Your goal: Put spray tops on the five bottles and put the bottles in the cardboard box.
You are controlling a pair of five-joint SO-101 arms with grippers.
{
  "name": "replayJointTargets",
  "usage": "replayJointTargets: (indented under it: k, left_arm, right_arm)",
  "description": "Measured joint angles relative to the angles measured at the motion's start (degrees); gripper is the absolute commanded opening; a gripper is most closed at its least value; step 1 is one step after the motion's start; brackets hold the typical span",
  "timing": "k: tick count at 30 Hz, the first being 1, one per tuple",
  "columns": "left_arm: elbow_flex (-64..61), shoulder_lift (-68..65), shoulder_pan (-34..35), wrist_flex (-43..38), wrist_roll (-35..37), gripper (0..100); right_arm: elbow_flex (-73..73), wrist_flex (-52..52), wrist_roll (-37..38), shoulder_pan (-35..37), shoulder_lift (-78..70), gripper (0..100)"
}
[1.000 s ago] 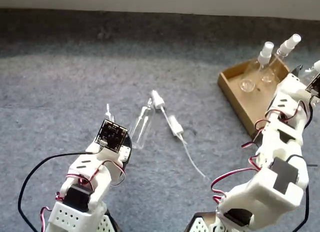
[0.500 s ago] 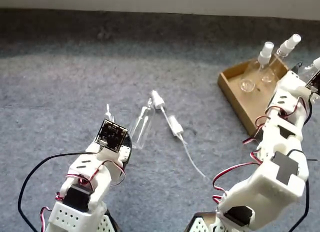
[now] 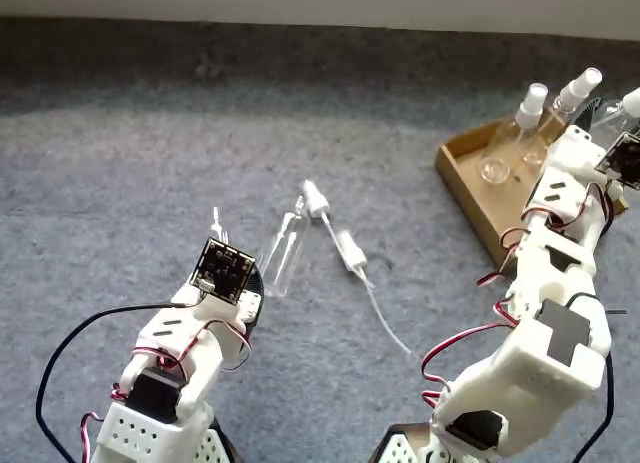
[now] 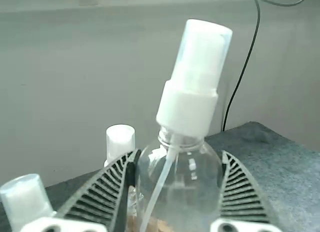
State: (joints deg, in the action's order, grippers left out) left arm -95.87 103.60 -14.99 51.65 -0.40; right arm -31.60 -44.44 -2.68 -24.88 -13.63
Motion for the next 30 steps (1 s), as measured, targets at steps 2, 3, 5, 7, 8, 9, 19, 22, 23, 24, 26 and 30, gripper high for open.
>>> replayJointTargets:
  k: [2, 3, 5, 7, 8, 9, 19, 22, 23, 24, 26, 30]
  left_arm:
    - [0.0, 0.0, 0.0, 0.0, 0.0, 1]
    - [0.0, 0.0, 0.0, 0.0, 0.0, 1]
    - [0.0, 0.0, 0.0, 0.0, 0.0, 1]
    - [0.0, 0.0, 0.0, 0.0, 0.0, 1]
    - [0.0, 0.0, 0.0, 0.0, 0.0, 1]
    - [0.0, 0.0, 0.0, 0.0, 0.0, 1]
    - [0.0, 0.0, 0.0, 0.0, 0.0, 1]
    - [0.0, 0.0, 0.0, 0.0, 0.0, 1]
    - [0.0, 0.0, 0.0, 0.0, 0.0, 1]
    - [0.0, 0.0, 0.0, 0.0, 0.0, 1]
    - [0.0, 0.0, 0.0, 0.0, 0.0, 1]
    - [0.0, 0.0, 0.0, 0.0, 0.0, 1]
  right_arm:
    - [0.2, -0.1, 1.9, 0.3, -1.7, 15.9]
    - [0.1, -0.1, 2.2, 0.3, -3.0, 15.9]
    - [0.1, -0.1, 2.5, 0.1, -5.6, 15.9]
    - [0.1, -0.1, 2.7, 0.0, -7.9, 15.9]
    - [0.1, -0.1, 2.7, 0.0, -9.1, 15.9]
    - [0.1, -0.6, 2.7, 0.1, -9.9, 15.9]
    - [0.7, -11.0, 3.2, 0.1, -14.4, 15.9]
    - [2.6, -11.1, 3.2, 0.1, -15.6, 15.9]
    - [3.2, -11.1, 3.2, 0.1, -16.4, 15.9]
    - [3.8, -11.1, 3.2, 0.1, -17.1, 15.9]
    - [4.9, -11.1, 3.2, 0.1, -18.8, 15.9]
    - [6.7, -11.1, 3.3, 0.1, -21.3, 16.1]
